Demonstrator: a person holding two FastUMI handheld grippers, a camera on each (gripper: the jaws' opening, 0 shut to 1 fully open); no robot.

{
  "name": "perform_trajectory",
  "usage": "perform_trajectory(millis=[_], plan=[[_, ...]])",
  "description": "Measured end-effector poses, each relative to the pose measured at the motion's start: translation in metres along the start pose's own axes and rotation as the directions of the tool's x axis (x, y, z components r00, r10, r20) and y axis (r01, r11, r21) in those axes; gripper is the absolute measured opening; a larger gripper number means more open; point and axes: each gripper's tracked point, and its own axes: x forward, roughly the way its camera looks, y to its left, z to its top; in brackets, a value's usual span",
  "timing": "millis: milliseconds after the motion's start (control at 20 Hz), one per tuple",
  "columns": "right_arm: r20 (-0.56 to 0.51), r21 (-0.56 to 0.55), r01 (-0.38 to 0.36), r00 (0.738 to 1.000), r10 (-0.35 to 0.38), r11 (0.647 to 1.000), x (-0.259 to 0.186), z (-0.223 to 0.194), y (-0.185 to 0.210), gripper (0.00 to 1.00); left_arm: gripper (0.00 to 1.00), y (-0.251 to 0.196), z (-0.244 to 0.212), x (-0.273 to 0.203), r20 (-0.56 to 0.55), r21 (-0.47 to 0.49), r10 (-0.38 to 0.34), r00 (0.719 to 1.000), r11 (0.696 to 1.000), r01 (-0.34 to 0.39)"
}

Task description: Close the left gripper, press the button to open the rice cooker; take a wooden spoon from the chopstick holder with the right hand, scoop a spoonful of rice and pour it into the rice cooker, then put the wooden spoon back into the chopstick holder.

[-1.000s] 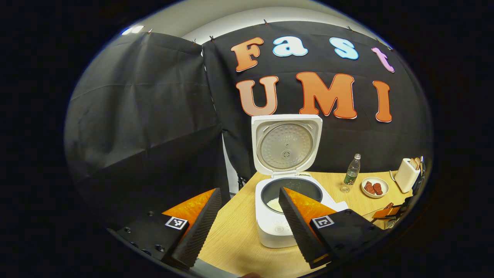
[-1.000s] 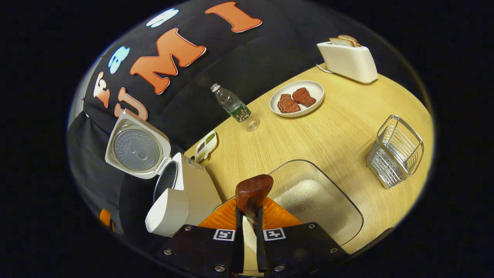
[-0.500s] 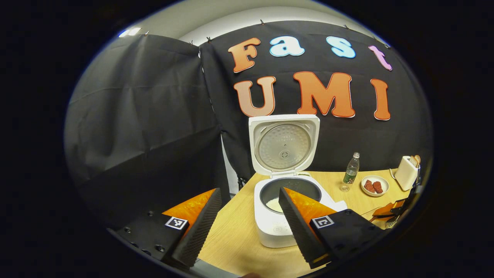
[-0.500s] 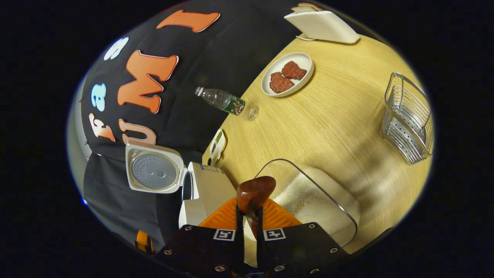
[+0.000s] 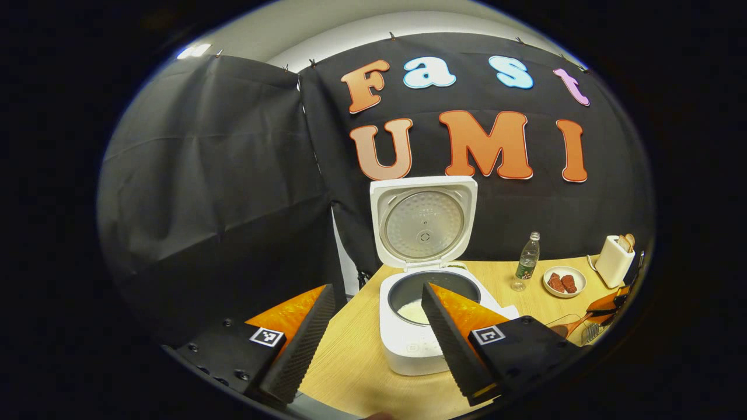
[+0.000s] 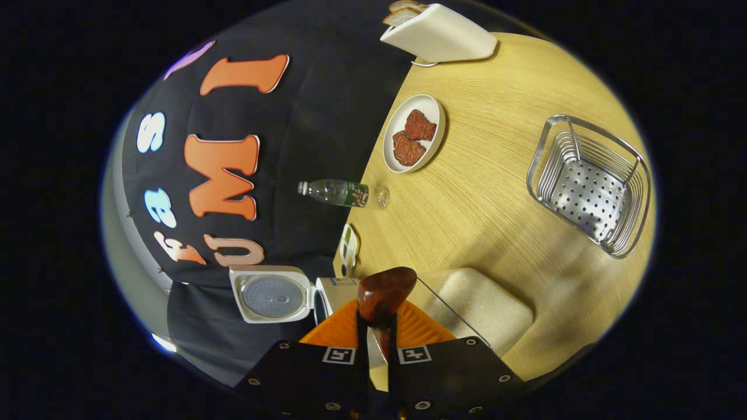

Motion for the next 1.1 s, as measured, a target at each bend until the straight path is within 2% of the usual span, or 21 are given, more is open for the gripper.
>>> perform_trajectory(millis=[150,200,300,350,450,550,600,750,900,950,1000,1050,1100], plan=[[0.0,0.091,-0.077,0.997,0.077,0.993,-0.005,0.006,0.024,0.12,0.96,-0.001,0.003,-0.002,0.013,0.003,0.0,1.0,1.0,0.0],[-0.006,0.121,-0.105,0.994,0.106,0.987,-0.005,0.003,0.034,0.12,1.0,-0.001,0.005,-0.002,0.018,0.002,0.0,1.0,1.0,-0.001],[-0.022,0.174,-0.158,0.986,0.165,0.972,0.0,0.0,0.057,0.12,1.0,0.002,0.006,-0.003,0.026,-0.003,0.005,1.0,1.0,-0.005],[-0.03,0.204,-0.179,0.981,0.189,0.962,0.005,-0.002,0.069,0.12,0.96,0.005,0.005,-0.006,0.029,-0.006,0.01,1.0,1.0,-0.01],[-0.048,0.244,-0.222,0.969,0.241,0.944,0.011,-0.009,0.094,0.12,1.0,0.012,0.009,-0.006,0.039,-0.021,0.02,0.999,1.0,-0.02],[-0.07,0.254,-0.249,0.959,0.274,0.935,0.02,-0.02,0.117,0.12,1.0,0.02,0.012,-0.009,0.057,-0.043,0.027,0.998,0.999,-0.024],[-0.079,0.248,-0.256,0.956,0.283,0.934,0.023,-0.024,0.129,0.12,0.96,0.023,0.016,-0.012,0.071,-0.054,0.028,0.997,0.998,-0.024],[-0.11,0.264,-0.291,0.938,0.328,0.92,0.045,-0.039,0.173,0.12,1.0,0.039,0.024,-0.016,0.106,-0.059,0.057,0.993,0.997,-0.051],[-0.139,0.237,-0.29,0.934,0.328,0.927,0.069,-0.055,0.2,0.12,1.0,0.056,0.023,-0.018,0.115,-0.058,0.096,0.989,0.994,-0.09],[-0.146,0.215,-0.279,0.938,0.313,0.936,0.079,-0.059,0.204,0.12,0.96,0.063,0.022,-0.019,0.115,-0.064,0.106,0.988,0.993,-0.099],[-0.15,0.2,-0.269,0.942,0.3,0.942,0.086,-0.064,0.207,0.12,1.0,0.069,0.022,-0.02,0.117,-0.074,0.119,0.986,0.991,-0.111],[-0.151,0.186,-0.261,0.945,0.29,0.947,0.095,-0.067,0.212,0.12,0.96,0.075,0.019,-0.021,0.115,-0.084,0.131,0.985,0.989,-0.122],[-0.155,0.177,-0.256,0.946,0.284,0.95,0.101,-0.072,0.218,0.12,1.0,0.081,0.018,-0.022,0.112,-0.093,0.145,0.983,0.987,-0.134]])
